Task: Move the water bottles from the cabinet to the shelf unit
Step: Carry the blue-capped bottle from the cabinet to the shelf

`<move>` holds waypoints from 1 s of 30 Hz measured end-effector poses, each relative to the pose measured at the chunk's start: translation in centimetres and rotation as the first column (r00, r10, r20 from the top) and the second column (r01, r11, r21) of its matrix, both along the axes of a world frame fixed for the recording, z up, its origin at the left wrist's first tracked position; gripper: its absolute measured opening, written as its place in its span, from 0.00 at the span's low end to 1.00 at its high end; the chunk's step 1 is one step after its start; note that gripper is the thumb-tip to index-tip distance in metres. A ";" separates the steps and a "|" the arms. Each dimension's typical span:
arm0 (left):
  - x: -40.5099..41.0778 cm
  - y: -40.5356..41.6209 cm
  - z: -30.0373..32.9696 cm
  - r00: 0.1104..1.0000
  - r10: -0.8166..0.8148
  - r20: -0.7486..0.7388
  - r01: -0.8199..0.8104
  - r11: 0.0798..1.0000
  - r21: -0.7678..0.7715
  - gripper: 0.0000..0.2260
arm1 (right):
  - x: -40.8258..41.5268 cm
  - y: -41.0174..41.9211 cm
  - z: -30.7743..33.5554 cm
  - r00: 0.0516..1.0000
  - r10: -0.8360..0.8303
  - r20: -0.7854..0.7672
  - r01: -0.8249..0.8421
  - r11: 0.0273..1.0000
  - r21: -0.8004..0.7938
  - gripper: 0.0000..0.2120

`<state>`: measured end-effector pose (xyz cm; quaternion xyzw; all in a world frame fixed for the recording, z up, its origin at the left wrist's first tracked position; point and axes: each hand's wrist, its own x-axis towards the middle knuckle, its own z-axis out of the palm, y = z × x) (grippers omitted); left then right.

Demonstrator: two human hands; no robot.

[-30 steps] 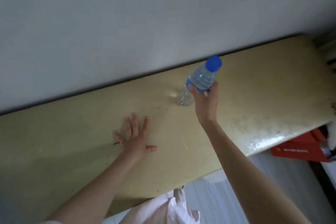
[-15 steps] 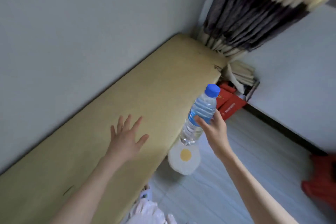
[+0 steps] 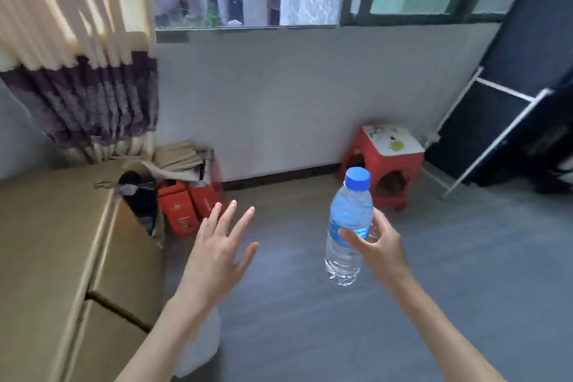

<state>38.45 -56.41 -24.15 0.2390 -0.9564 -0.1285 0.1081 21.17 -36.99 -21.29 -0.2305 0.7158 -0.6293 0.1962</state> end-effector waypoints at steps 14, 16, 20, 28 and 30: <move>-36.5 22.7 0.4 0.745 -0.666 0.045 0.667 0.742 -0.074 0.29 | -19.4 29.1 -0.7 0.722 -0.691 0.041 0.692 0.722 -0.014 0.23; -41.7 25.6 -0.2 0.693 -0.720 0.047 0.721 0.689 -0.076 0.30 | -22.9 32.0 -0.9 0.673 -0.739 0.032 0.740 0.672 -0.014 0.21; -52.7 31.0 0.1 0.600 -0.799 0.033 0.798 0.597 -0.080 0.31 | -30.8 37.3 -0.6 0.574 -0.818 -0.004 0.818 0.574 -0.031 0.16; -70.0 43.5 0.9 0.395 -0.918 0.031 0.918 0.393 -0.061 0.30 | -42.2 47.9 -0.3 0.364 -0.931 0.015 0.930 0.362 -0.056 0.16; -73.1 46.7 0.2 0.354 -0.934 0.038 0.935 0.353 -0.042 0.29 | -44.6 50.7 -0.9 0.323 -0.946 0.021 0.946 0.322 -0.049 0.17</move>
